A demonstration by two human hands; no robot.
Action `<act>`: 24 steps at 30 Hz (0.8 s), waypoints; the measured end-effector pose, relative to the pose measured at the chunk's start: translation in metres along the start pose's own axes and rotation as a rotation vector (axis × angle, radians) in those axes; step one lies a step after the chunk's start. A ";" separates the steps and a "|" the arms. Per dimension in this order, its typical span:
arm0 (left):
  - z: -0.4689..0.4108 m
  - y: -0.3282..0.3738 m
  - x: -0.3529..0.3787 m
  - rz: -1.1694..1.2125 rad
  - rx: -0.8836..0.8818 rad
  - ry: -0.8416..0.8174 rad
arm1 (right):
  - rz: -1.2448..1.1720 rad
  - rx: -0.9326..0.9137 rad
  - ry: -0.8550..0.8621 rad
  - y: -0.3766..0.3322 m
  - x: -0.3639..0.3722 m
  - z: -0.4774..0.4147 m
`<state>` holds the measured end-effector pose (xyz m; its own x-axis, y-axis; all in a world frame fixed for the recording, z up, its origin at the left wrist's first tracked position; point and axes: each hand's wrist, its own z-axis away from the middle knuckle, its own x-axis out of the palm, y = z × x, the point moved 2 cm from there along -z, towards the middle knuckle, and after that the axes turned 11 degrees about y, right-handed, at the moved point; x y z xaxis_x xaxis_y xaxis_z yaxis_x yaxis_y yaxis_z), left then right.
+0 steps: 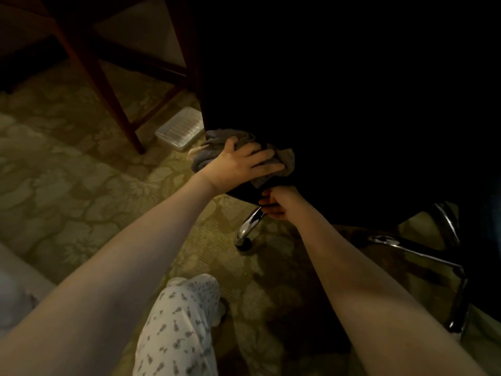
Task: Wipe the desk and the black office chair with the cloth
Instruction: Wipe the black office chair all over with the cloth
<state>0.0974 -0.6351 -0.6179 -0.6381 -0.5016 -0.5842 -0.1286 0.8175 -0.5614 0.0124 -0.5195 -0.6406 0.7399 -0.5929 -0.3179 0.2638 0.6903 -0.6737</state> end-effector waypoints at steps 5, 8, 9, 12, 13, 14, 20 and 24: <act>0.017 0.037 0.020 0.087 0.136 -0.435 | -0.054 -0.011 0.044 0.018 -0.022 -0.007; 0.012 0.061 0.027 0.152 0.059 -0.791 | 0.010 -0.110 0.094 0.029 -0.050 -0.012; 0.011 0.068 0.029 0.170 0.031 -0.912 | 0.023 -0.123 0.099 0.032 -0.059 -0.011; -0.007 0.081 0.015 0.177 0.013 -0.924 | -0.027 -0.099 0.083 0.045 -0.082 -0.005; -0.014 0.083 0.010 0.147 0.003 -0.776 | -0.082 -0.091 0.060 0.048 -0.087 -0.002; -0.021 0.085 0.006 0.105 -0.013 -0.639 | -0.160 -0.099 0.020 0.049 -0.089 0.002; -0.091 0.082 -0.023 -0.042 -0.081 0.030 | -0.969 -0.411 -0.195 0.042 -0.119 0.018; -0.113 0.102 -0.010 0.029 -0.150 -0.005 | -1.085 -0.411 -0.124 0.050 -0.136 0.012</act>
<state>0.0050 -0.5146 -0.6034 -0.6391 -0.4785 -0.6022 -0.2226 0.8645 -0.4506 -0.0672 -0.3999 -0.6228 0.3109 -0.7293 0.6095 0.5913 -0.3537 -0.7248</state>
